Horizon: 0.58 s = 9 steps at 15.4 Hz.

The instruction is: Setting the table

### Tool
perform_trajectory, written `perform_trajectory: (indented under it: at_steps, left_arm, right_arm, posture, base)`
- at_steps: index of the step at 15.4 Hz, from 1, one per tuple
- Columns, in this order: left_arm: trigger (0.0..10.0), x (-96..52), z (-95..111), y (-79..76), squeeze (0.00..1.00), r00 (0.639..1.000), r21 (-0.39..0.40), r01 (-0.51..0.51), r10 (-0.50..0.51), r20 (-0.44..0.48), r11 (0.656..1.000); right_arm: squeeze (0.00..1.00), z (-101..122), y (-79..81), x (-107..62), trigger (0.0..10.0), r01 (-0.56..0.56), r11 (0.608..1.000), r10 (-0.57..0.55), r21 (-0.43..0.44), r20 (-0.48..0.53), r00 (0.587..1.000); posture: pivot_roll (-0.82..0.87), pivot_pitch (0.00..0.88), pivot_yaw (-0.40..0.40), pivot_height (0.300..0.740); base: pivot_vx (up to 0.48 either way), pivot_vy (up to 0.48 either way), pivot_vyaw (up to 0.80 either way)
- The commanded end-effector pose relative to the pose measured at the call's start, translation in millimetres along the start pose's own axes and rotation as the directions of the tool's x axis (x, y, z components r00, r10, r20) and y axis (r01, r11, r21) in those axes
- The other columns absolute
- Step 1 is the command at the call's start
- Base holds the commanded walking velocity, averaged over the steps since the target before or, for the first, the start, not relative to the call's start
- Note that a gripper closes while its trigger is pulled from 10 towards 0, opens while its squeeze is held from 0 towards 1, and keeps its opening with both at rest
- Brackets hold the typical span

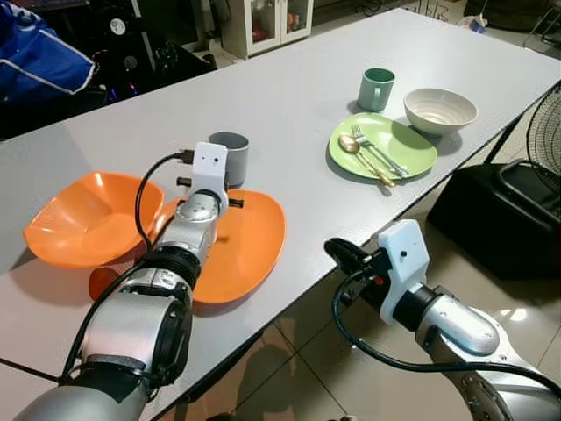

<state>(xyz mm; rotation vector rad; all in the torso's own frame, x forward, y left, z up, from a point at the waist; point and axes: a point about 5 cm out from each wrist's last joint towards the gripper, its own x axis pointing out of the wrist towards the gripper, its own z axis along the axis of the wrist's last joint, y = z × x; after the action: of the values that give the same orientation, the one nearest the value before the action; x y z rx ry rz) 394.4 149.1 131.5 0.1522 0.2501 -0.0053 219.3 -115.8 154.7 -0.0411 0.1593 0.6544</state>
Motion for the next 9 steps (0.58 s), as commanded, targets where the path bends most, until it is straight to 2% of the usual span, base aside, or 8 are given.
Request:
perform_trajectory:
  at_steps: [1,2,3,4,9]
  left_arm:
    - [10.0,-0.5,-8.4,3.4,0.00,0.999,-0.002,-0.016,0.016,-0.046,1.000]
    - [10.0,-0.5,-9.1,3.4,0.00,0.999,-0.014,-0.011,0.010,-0.050,1.000]
    - [10.0,-0.5,-9.3,3.4,0.33,0.999,-0.018,-0.009,0.008,-0.052,1.000]
    - [10.0,-0.5,-9.6,3.3,1.00,0.999,-0.034,-0.002,0.001,-0.053,0.999]
    - [10.0,0.0,-6.9,4.7,1.00,0.999,-0.025,-0.003,0.002,-0.046,1.000]
  right_arm:
    - [0.00,3.3,2.7,-2.9,10.0,-0.008,1.000,0.008,-0.004,0.005,1.000]
    - [0.00,3.4,2.8,-3.2,10.0,-0.008,1.000,0.008,-0.003,0.004,1.000]
    - [0.00,3.4,2.8,-3.2,10.0,-0.008,1.000,0.008,-0.003,0.004,1.000]
    - [0.00,3.3,2.8,-3.3,10.0,-0.008,1.000,0.008,-0.003,0.002,1.000]
    - [0.00,3.7,1.9,-1.6,10.0,-0.003,1.000,0.003,-0.003,0.002,1.000]
  posture:
    - [-0.10,0.090,0.029,0.740]
    - [-0.10,0.093,0.029,0.740]
    - [-0.10,0.093,0.029,0.740]
    - [-0.10,0.093,0.029,0.740]
    - [-0.10,0.085,0.033,0.740]
  base:
    - [0.000,0.000,0.00]
    - [0.000,0.000,0.00]
    - [0.000,0.000,0.00]
    - [0.000,0.000,0.00]
    - [0.000,0.000,0.00]
